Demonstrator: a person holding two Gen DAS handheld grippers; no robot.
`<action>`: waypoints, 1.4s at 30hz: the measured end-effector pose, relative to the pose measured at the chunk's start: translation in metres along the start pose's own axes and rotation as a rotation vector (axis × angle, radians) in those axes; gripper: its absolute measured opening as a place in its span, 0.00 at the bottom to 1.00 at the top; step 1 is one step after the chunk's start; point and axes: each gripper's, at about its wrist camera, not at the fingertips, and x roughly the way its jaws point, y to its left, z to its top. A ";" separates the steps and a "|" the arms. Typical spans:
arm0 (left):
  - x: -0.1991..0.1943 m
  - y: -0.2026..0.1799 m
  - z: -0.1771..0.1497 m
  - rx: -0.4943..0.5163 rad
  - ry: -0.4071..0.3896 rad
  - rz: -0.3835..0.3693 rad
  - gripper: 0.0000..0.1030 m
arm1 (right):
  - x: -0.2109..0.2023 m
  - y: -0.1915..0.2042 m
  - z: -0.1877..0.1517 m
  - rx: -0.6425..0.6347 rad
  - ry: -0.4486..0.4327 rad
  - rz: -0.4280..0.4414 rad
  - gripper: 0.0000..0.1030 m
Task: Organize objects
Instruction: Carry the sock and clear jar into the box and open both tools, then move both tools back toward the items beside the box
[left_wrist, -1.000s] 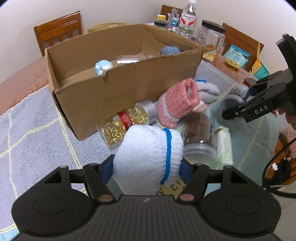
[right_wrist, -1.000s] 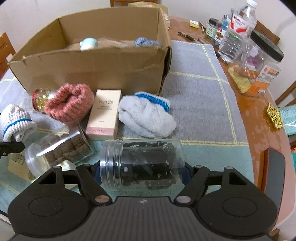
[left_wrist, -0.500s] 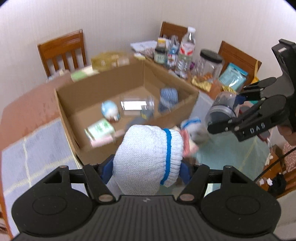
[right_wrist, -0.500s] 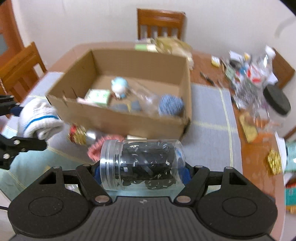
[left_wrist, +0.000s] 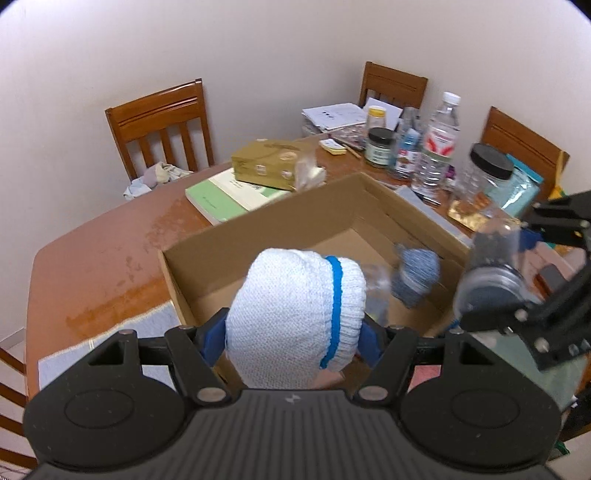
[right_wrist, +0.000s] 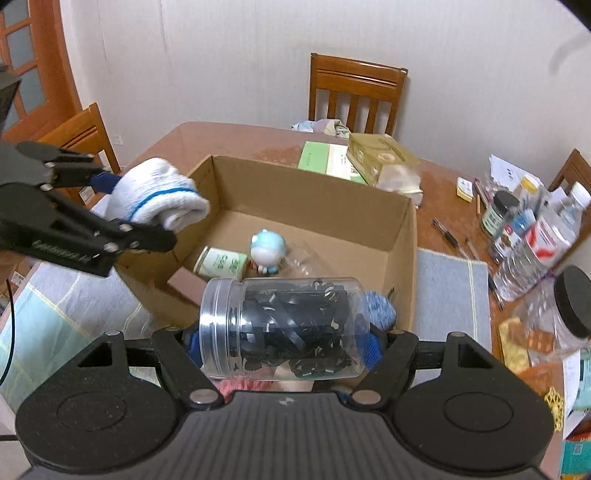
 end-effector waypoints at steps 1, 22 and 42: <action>0.006 0.004 0.003 -0.006 0.001 0.010 0.67 | 0.003 0.000 0.003 0.002 0.001 0.007 0.77; 0.050 0.030 0.006 -0.068 0.062 0.080 0.90 | 0.049 -0.013 0.024 -0.017 0.059 -0.046 1.00; -0.010 0.007 -0.041 -0.225 0.018 0.129 0.92 | 0.013 0.002 -0.039 0.033 0.008 -0.082 1.00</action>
